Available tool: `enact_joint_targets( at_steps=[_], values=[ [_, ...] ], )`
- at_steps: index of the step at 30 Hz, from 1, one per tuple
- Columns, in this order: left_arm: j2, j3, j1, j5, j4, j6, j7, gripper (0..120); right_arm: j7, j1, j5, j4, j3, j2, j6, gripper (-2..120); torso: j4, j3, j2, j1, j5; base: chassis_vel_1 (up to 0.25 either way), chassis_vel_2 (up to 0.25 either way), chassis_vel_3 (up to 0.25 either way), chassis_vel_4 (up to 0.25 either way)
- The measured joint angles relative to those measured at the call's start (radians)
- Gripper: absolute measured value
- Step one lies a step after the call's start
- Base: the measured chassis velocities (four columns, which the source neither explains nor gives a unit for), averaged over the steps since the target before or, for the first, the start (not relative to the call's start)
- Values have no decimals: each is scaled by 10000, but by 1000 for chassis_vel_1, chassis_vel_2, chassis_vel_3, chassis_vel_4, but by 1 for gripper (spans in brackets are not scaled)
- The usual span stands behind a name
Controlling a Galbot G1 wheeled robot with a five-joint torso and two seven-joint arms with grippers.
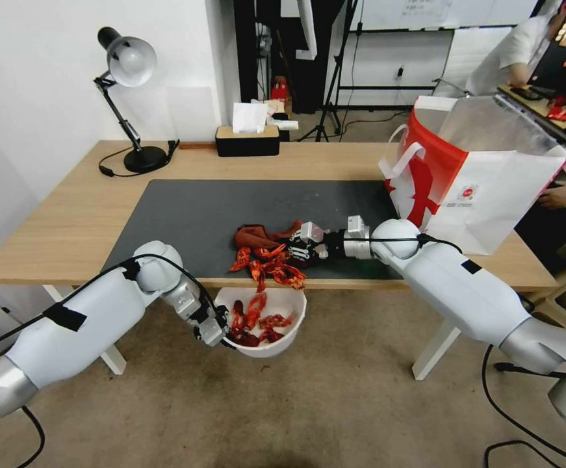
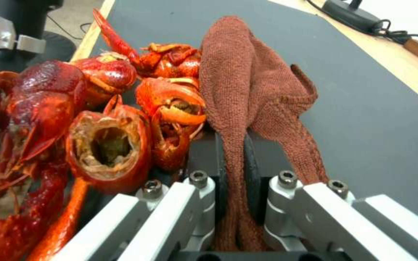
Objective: Sweep shrimp from table into container with towel, then put container into takeout bag.
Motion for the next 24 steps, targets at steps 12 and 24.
enact_joint_targets(
  at_steps=[12,24],
  values=[
    [231,83,50,206,-451,-79,-155,0,37,-197,0,329,80,-124,-49,7,2,-1,0,0,0,0,0,0,0],
    [180,-78,189,490,-238,-186,-177,0,130,-467,-1,790,209,-317,-116,7,1,0,2,1,0,0,0,0,0]
  ],
)
